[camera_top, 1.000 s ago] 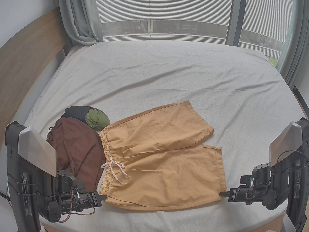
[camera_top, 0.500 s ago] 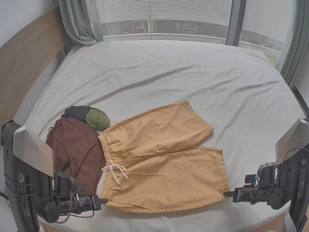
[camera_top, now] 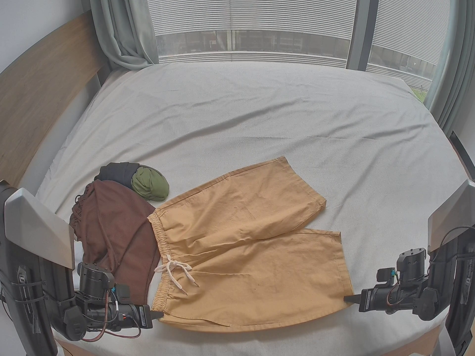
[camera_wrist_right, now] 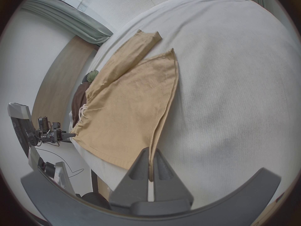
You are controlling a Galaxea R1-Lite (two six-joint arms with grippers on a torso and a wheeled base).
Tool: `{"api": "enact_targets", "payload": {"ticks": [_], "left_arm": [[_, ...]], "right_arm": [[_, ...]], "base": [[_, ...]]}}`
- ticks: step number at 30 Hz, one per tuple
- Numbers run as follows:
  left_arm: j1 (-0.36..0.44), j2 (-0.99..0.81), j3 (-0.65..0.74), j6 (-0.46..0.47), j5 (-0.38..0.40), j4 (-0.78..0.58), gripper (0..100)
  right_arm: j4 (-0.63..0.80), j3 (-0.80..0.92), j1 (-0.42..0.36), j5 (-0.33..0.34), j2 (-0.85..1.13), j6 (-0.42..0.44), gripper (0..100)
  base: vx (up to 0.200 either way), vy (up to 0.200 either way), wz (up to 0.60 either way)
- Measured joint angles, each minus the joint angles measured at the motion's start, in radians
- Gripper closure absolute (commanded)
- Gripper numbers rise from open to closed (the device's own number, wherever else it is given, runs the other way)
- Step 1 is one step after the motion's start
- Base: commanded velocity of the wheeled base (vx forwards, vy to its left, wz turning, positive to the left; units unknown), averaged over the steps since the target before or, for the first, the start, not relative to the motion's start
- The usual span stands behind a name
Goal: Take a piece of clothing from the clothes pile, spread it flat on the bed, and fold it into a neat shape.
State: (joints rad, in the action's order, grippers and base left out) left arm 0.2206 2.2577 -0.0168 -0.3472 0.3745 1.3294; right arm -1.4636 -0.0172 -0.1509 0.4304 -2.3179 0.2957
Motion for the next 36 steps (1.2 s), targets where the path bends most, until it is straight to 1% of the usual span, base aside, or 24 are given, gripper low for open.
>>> {"api": "enact_targets", "payload": {"ticks": [5, 9, 11, 20, 28, 36], "left_arm": [[0.004, -0.002, 0.000, -0.029, 0.000, 0.112, 100], [0.011, -0.003, -0.001, -0.106, -0.005, 0.212, 100], [0.016, -0.008, -0.001, -0.134, -0.007, 0.220, 100], [0.019, -0.029, -0.036, -0.187, -0.016, 0.223, 100], [0.015, -0.039, -0.074, -0.231, -0.031, 0.224, 100], [0.013, -0.047, -0.095, -0.253, -0.033, 0.224, 100]], "right_arm": [[-0.066, 0.000, 0.001, 0.020, 0.025, 0.009, 100], [-0.078, 0.000, 0.000, 0.025, 0.059, 0.020, 100], [-0.080, -0.001, -0.004, 0.026, 0.080, 0.035, 100], [-0.082, -0.076, -0.015, 0.025, 0.159, 0.101, 100], [-0.081, -0.151, -0.015, 0.021, 0.196, 0.126, 100], [-0.080, -0.214, -0.012, 0.020, 0.206, 0.164, 100]], "base": [[0.000, 0.000, 0.00], [0.000, 0.000, 0.00], [0.000, 0.000, 0.00], [0.000, 0.000, 0.00], [0.000, 0.000, 0.00], [0.000, 0.000, 0.00]]}}
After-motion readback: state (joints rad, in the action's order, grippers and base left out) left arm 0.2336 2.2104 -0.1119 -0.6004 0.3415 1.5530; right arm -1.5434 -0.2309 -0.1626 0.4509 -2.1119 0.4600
